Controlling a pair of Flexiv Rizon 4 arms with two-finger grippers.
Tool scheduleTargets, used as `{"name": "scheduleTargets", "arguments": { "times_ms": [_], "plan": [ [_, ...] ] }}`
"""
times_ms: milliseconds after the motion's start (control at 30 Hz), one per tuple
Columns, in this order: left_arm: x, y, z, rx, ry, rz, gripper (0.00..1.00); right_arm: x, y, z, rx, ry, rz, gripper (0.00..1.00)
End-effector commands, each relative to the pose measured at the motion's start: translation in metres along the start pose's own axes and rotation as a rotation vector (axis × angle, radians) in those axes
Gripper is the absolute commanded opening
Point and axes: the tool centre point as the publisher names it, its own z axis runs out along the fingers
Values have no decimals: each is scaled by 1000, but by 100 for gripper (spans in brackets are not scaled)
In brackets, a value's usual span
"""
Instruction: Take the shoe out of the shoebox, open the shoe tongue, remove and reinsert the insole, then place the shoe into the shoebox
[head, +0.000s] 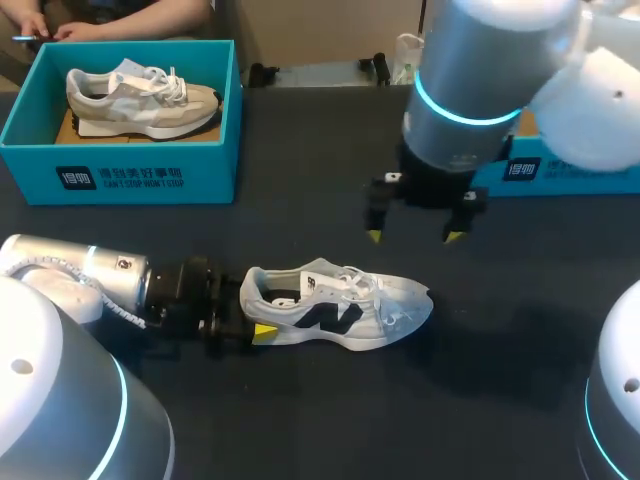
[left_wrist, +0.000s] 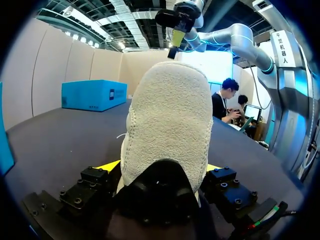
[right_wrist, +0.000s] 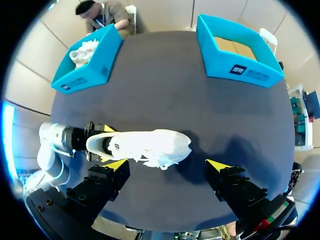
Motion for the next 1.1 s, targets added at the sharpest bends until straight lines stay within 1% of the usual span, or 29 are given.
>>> {"name": "scheduleTargets", "arguments": {
  "times_ms": [33,300,533,633,700,733,767,1100],
  "plan": [
    [-1,0,0,-4,1,-1,0,31,10,12,34,-184,17,100],
    [-1,0,0,-4,1,-1,0,48,9,25,49,-282,51,100],
    [-1,0,0,-4,1,-1,0,58,5,39,54,-308,36,100],
    [-1,0,0,-4,1,-1,0,63,0,47,36,-306,32,100],
    [-1,0,0,-4,1,-1,0,66,-2,54,16,-313,16,100],
    [-1,0,0,-4,1,-1,0,68,-3,56,22,-345,-4,100],
    [-1,0,0,-4,1,-1,0,71,-2,60,46,-370,-55,100],
    [-1,0,0,-4,1,-1,0,71,-2,60,46,-370,-55,100]
  ]
}}
